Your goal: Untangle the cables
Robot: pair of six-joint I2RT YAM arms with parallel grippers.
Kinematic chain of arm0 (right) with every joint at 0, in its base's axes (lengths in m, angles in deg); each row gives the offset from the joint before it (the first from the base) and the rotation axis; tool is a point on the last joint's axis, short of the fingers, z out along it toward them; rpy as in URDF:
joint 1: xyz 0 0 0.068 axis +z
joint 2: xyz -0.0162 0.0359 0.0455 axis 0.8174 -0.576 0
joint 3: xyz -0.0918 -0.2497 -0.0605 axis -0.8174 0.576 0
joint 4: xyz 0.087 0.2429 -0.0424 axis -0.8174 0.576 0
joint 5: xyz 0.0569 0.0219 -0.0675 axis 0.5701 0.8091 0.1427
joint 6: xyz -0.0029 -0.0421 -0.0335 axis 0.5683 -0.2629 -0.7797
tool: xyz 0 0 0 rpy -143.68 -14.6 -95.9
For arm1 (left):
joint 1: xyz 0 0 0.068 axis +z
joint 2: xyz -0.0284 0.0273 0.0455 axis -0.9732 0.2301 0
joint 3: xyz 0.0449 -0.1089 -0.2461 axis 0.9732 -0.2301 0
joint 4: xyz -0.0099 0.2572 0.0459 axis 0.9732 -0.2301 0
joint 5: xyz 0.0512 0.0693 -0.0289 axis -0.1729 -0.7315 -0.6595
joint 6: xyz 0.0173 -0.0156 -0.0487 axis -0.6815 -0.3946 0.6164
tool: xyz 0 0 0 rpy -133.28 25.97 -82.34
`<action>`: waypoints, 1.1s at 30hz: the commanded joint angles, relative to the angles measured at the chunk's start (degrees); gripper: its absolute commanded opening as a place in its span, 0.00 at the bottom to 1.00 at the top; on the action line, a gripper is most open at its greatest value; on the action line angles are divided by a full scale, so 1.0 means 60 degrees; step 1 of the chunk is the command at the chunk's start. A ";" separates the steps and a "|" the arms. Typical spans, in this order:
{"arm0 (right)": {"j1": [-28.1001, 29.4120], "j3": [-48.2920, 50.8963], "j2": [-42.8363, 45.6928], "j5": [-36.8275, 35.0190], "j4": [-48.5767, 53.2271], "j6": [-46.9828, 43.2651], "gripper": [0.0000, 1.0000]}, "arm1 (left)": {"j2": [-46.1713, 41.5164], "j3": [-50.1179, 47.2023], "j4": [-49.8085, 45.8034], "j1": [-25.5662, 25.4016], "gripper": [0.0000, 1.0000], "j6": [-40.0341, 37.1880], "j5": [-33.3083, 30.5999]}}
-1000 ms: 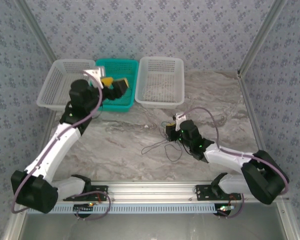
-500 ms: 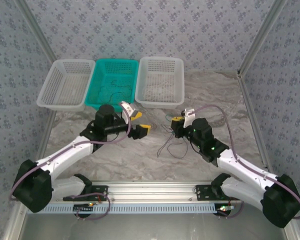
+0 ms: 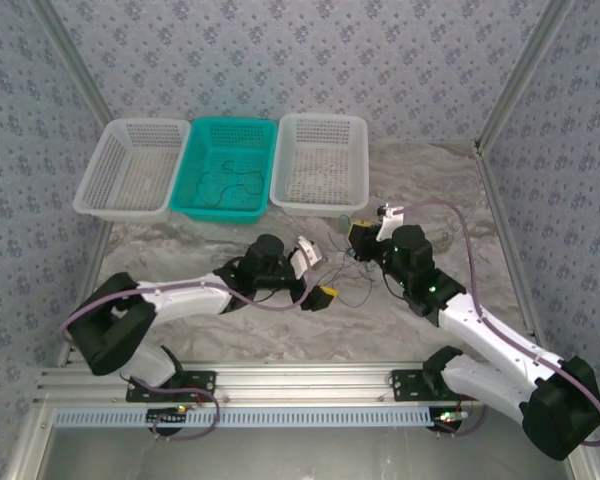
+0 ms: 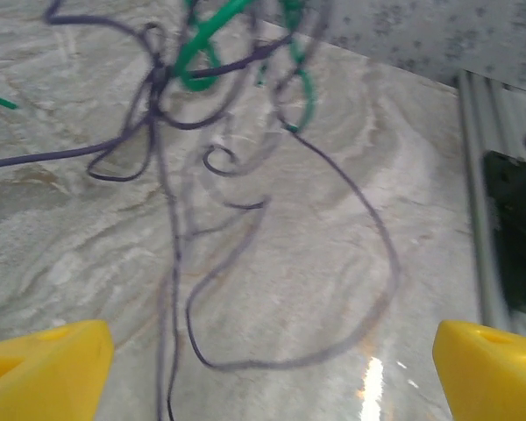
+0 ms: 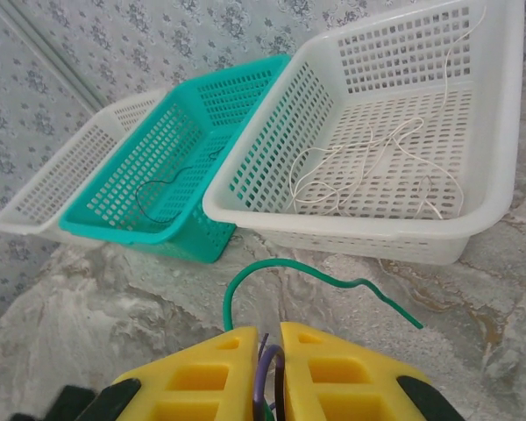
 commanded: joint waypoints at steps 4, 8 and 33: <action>-0.0007 -0.0496 0.0000 0.0019 0.0380 0.0757 0.01 | 0.1674 0.0631 0.1917 0.0010 0.94 0.0459 -0.0513; -0.0025 -0.0582 0.0142 -0.0270 0.0772 0.0862 0.01 | 0.2315 0.0735 0.2078 0.0043 0.91 0.0452 -0.0596; -0.1165 -0.0493 0.0364 0.0129 0.1674 0.2311 0.01 | 0.3393 0.0402 0.1951 0.0361 0.00 0.0514 -0.0822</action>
